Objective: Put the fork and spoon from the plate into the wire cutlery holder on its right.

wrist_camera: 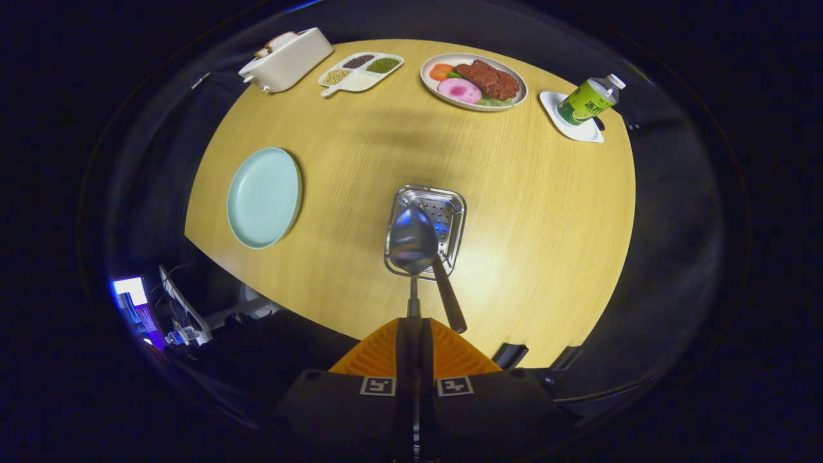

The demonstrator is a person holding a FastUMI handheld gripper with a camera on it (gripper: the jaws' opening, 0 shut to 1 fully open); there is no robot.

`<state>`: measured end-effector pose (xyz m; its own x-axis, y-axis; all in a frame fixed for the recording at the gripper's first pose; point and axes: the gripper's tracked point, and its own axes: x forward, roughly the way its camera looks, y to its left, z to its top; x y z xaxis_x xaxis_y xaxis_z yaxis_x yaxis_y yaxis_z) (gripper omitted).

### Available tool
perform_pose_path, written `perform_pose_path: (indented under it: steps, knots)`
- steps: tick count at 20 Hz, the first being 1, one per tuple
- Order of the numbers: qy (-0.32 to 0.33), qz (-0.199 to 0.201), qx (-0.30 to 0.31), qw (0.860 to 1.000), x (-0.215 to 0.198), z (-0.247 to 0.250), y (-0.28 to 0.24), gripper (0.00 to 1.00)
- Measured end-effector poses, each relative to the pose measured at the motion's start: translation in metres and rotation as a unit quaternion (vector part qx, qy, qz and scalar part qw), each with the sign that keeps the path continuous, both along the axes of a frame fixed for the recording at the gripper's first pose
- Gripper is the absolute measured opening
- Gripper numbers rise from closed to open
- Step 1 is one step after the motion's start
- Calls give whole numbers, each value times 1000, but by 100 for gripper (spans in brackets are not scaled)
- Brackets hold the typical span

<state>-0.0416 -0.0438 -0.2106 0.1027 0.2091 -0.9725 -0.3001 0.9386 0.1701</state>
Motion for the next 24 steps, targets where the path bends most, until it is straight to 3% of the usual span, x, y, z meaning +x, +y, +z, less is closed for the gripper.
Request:
perform_pose_path:
  steps: [8,16,21,24]
  knots:
    - [92,41,-32,994,19,-22,7,8]
    - [133,68,-67,987,31,-35,20,9]
    - [125,65,-66,988,35,-35,26,18]
    - [79,39,-39,995,41,-23,29,39]
